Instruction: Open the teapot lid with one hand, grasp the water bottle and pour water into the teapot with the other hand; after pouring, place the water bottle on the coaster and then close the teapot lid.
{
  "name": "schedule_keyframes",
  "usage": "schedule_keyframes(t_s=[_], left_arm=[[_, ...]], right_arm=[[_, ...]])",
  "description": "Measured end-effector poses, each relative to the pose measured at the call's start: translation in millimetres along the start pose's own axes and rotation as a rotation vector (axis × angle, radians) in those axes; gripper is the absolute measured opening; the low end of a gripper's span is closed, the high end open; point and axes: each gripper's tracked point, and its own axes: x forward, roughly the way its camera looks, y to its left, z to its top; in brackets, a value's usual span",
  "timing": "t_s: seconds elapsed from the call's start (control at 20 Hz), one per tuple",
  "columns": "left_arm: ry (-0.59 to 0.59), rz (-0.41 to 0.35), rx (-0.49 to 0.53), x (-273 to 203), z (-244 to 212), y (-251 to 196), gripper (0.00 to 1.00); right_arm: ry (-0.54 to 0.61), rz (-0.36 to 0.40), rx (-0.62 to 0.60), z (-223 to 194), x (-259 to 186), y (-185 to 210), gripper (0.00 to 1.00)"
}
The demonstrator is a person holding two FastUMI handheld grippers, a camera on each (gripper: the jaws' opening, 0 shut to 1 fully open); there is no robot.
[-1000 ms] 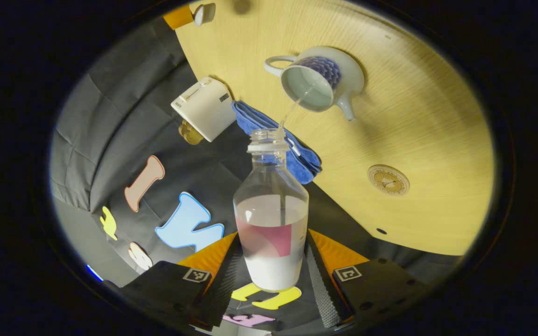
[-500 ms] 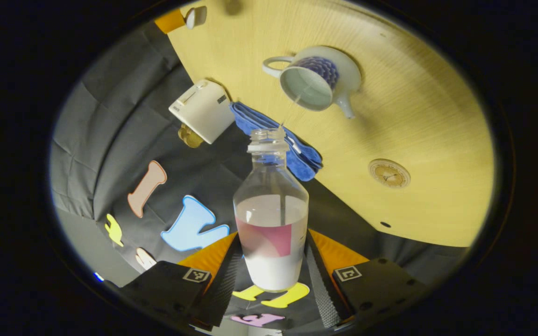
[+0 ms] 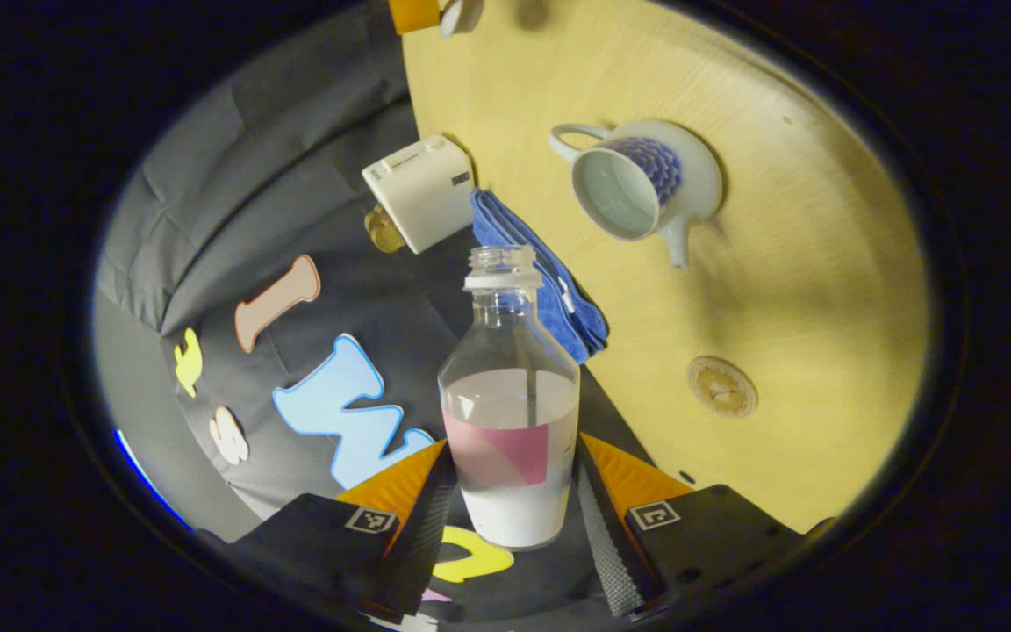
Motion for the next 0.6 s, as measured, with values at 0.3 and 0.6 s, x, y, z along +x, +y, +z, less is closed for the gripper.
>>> schedule_keyframes(t_s=[0.3, 0.6], left_arm=[[-0.079, 0.023, -0.425, -14, 2, -29, 0.87], [-0.095, 0.107, -0.912, -38, -33, -22, 0.87]], right_arm=[[-0.001, 0.002, -0.069, -2, 3, 11, 0.06], [0.025, 0.005, -0.114, -5, 7, 24, 0.05]])
